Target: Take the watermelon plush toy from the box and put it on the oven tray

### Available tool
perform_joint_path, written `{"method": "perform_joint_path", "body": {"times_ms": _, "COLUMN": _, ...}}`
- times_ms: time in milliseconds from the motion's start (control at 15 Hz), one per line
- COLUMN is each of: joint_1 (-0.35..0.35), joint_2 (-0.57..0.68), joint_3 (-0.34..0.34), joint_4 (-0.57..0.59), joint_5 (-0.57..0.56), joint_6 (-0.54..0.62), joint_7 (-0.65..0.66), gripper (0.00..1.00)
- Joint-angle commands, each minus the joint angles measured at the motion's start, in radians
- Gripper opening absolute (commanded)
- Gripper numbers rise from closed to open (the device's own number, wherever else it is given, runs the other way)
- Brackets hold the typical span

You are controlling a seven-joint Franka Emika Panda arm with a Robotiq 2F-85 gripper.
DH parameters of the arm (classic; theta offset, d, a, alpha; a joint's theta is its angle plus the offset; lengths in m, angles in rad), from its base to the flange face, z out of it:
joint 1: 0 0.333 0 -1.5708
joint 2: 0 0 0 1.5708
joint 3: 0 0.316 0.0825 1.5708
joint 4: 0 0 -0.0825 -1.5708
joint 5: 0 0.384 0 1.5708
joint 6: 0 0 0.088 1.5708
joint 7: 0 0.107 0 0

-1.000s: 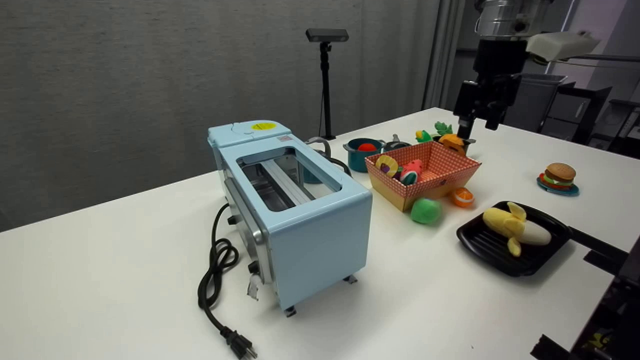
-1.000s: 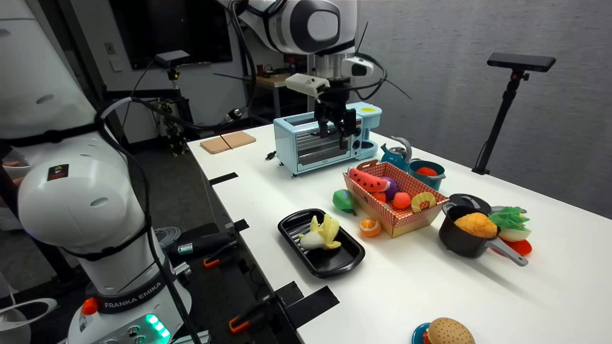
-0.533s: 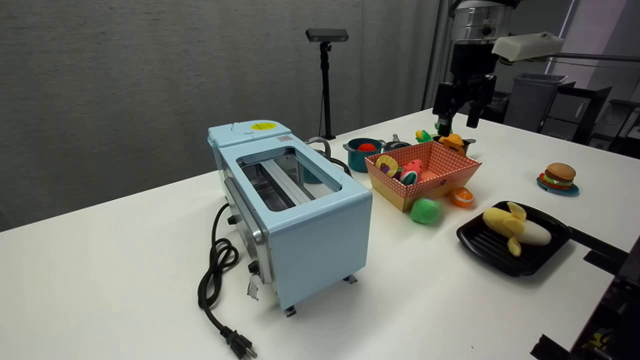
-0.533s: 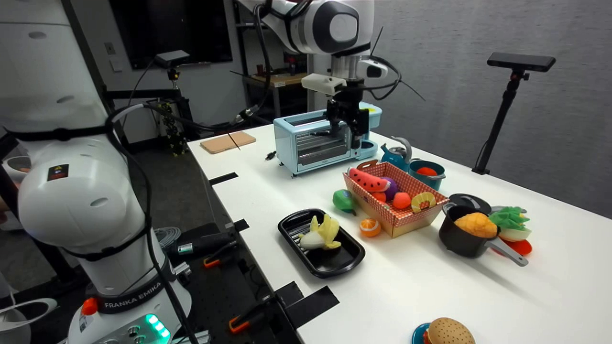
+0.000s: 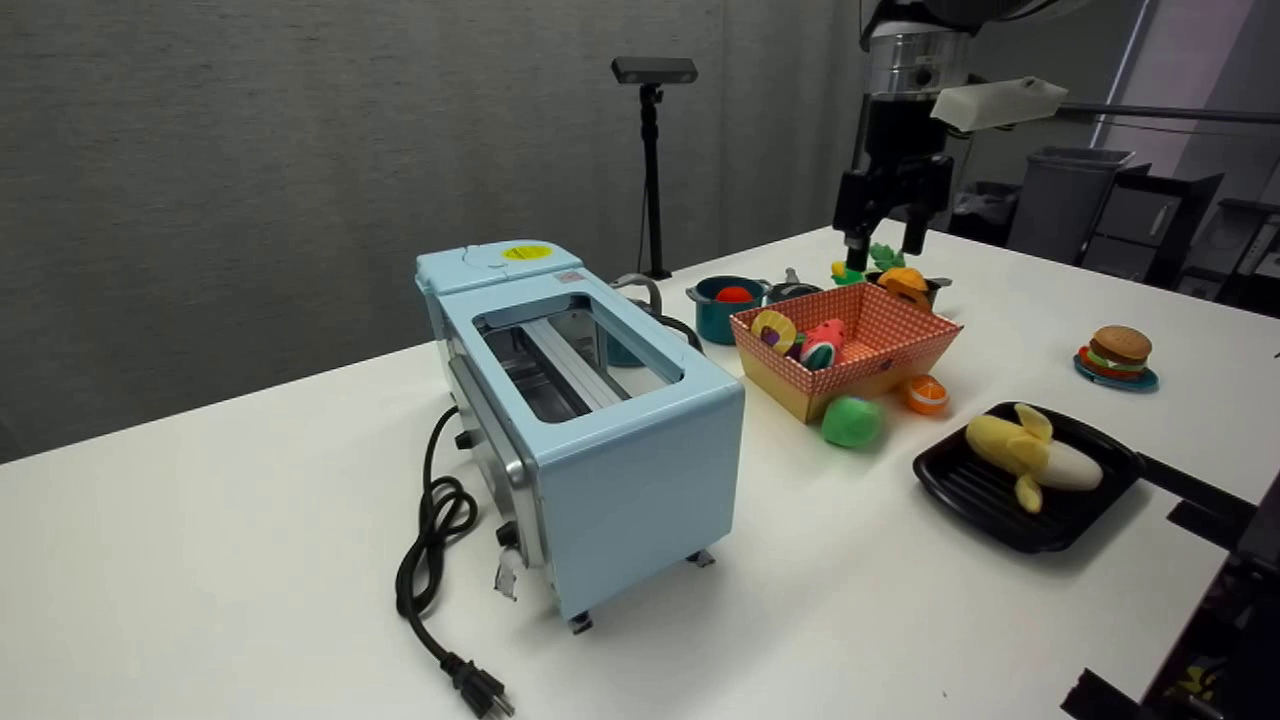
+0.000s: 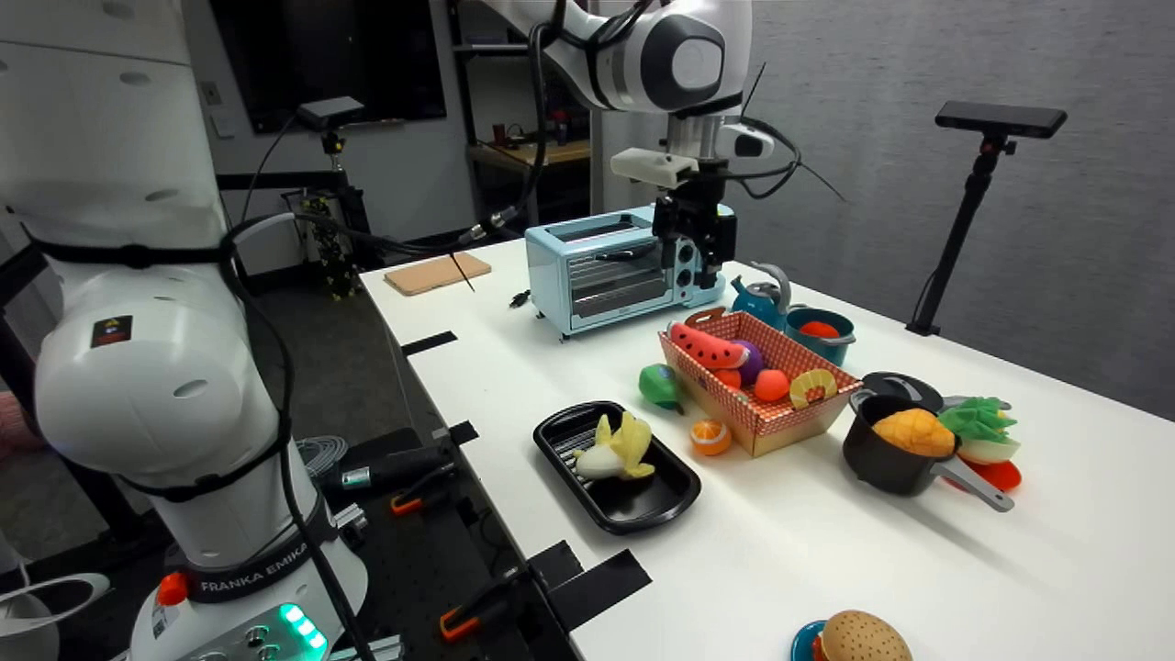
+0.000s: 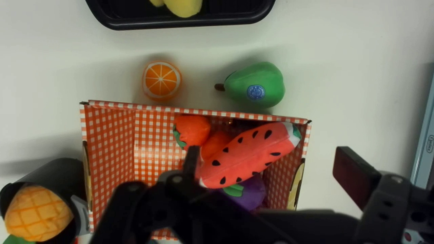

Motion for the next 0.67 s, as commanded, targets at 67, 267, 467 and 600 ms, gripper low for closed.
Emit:
{"method": "perform_joint_path", "body": {"times_ms": 67, "joint_1": 0.002, "joint_2": 0.099, "joint_3": -0.017, "joint_4": 0.124, "joint_5": -0.029, "joint_6": -0.050, "joint_7": 0.001, "gripper": 1.00}}
{"method": "perform_joint_path", "body": {"times_ms": 267, "joint_1": 0.004, "joint_2": 0.149, "joint_3": -0.022, "joint_4": 0.174, "joint_5": -0.027, "joint_6": -0.051, "joint_7": 0.002, "gripper": 1.00}}
{"method": "perform_joint_path", "body": {"times_ms": 467, "joint_1": 0.011, "joint_2": 0.194, "joint_3": -0.023, "joint_4": 0.216, "joint_5": -0.028, "joint_6": -0.045, "joint_7": 0.009, "gripper": 1.00}}
{"method": "perform_joint_path", "body": {"times_ms": 600, "joint_1": 0.007, "joint_2": 0.215, "joint_3": -0.025, "joint_4": 0.234, "joint_5": -0.023, "joint_6": -0.040, "joint_7": 0.001, "gripper": 1.00}}
